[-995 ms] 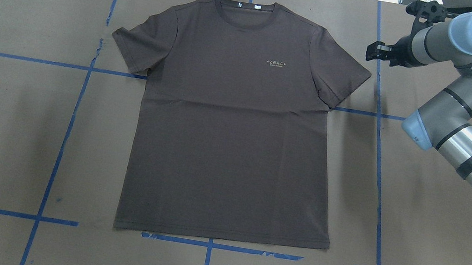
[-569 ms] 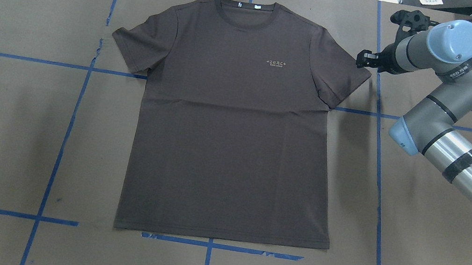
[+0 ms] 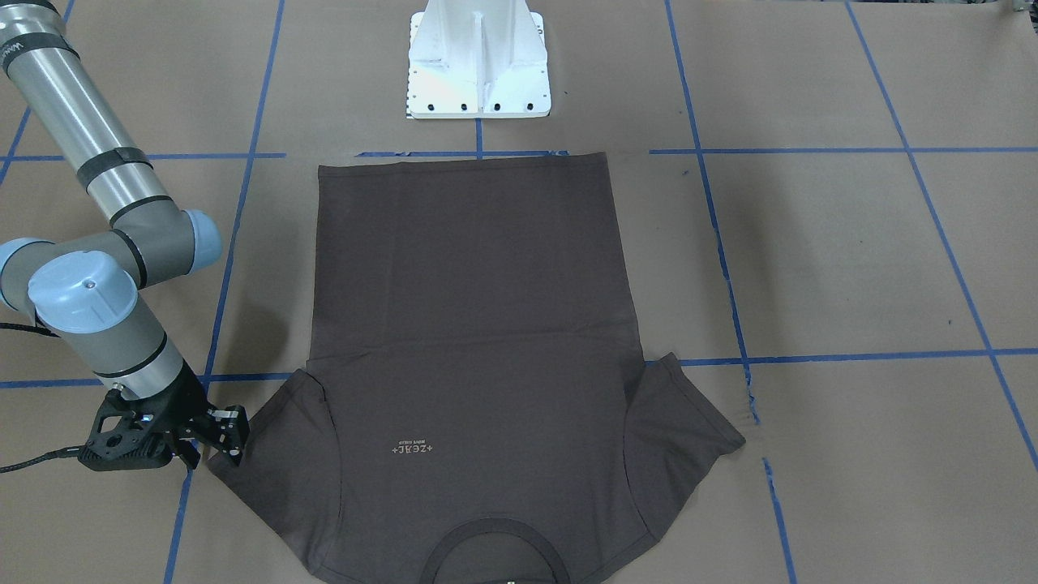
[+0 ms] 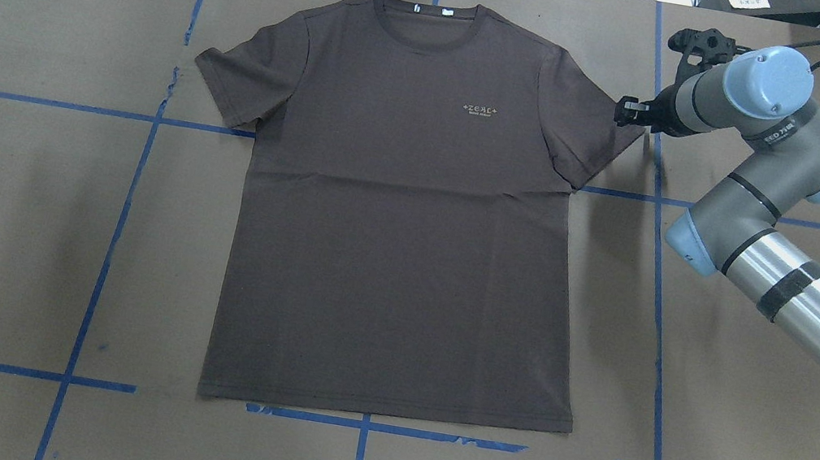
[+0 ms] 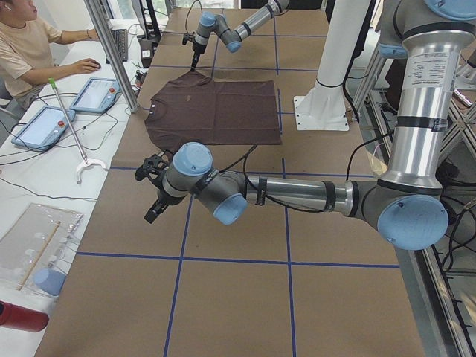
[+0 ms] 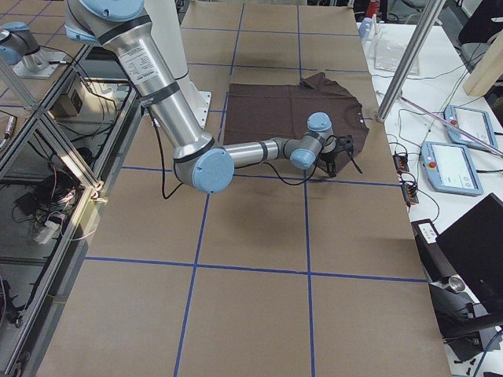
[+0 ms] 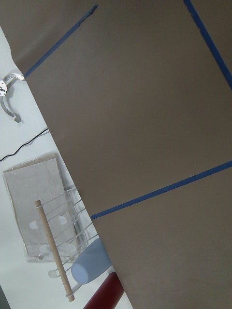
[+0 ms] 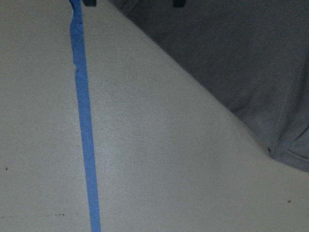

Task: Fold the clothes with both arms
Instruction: 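Move the right gripper to the sleeve nearest it, then grasp the sleeve with the right gripper and fold it inward onto the shirt, then move the left gripper to the other sleeve while the right gripper withdraws, then grasp the sleeve with the left gripper and fold it inward onto the shirt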

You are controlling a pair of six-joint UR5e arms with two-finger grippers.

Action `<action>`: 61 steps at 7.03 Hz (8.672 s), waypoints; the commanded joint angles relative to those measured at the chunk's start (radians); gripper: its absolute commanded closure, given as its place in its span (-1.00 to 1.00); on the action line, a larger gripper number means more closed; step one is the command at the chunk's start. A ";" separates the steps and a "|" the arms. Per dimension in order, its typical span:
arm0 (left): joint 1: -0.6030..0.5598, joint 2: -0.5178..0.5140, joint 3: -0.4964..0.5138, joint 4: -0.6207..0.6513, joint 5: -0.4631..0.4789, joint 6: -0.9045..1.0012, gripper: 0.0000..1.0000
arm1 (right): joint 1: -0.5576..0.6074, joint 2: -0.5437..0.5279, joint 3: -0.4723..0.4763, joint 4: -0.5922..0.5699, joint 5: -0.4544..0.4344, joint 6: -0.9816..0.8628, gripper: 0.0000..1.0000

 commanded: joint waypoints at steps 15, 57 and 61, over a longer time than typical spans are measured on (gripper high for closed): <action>0.000 0.002 0.003 0.000 0.000 0.002 -1.00 | -0.213 0.257 -0.031 -0.221 -0.322 0.322 1.00; 0.710 -0.510 0.243 -0.026 0.595 -0.934 1.00 | 0.246 -0.082 0.298 -0.356 0.267 -0.382 -1.00; 0.817 -0.757 0.321 0.248 0.606 -1.145 1.00 | 0.246 -0.077 0.298 -0.356 0.264 -0.378 -1.00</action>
